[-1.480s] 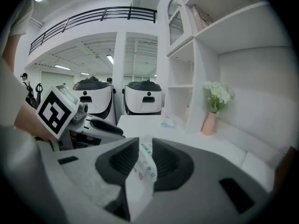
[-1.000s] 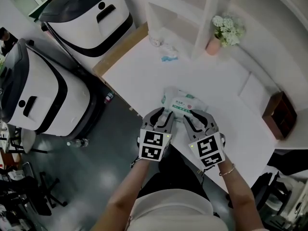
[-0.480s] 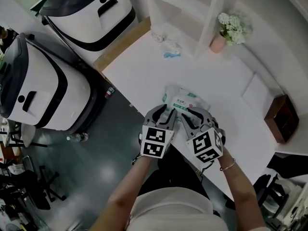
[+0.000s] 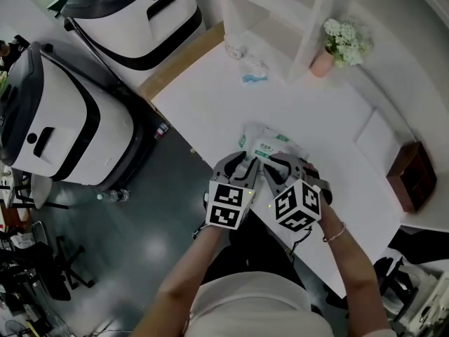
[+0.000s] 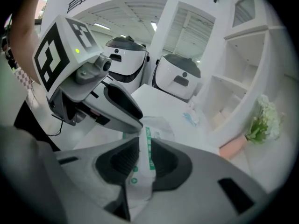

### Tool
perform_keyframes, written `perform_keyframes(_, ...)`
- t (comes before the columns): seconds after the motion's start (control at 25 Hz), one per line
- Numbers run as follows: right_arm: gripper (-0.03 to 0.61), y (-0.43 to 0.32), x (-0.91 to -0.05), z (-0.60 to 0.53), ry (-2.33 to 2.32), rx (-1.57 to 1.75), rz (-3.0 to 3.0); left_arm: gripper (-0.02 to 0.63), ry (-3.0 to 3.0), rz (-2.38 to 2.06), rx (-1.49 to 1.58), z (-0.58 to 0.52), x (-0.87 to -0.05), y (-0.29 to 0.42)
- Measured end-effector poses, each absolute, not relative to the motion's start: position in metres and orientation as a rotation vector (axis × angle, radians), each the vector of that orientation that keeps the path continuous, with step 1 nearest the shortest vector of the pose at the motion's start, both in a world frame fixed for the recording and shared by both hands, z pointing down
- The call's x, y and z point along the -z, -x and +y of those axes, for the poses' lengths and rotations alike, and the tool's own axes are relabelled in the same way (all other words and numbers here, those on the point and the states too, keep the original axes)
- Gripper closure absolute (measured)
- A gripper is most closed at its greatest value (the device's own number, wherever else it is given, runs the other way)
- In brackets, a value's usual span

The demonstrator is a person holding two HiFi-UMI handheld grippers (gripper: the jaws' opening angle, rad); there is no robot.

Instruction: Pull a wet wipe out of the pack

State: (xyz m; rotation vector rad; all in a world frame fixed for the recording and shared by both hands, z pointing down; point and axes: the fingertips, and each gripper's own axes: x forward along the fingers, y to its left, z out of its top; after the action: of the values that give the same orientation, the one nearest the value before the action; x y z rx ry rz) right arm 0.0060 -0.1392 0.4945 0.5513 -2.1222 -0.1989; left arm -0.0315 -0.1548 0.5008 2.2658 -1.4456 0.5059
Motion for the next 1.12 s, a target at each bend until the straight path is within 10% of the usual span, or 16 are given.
perform_keyframes(1.12,0.534,-0.002,-0.51,-0.14,-0.392,0.288,-1.857,0.508,-2.265,-1.427,-0.504,-0.154,-0.505,0.029)
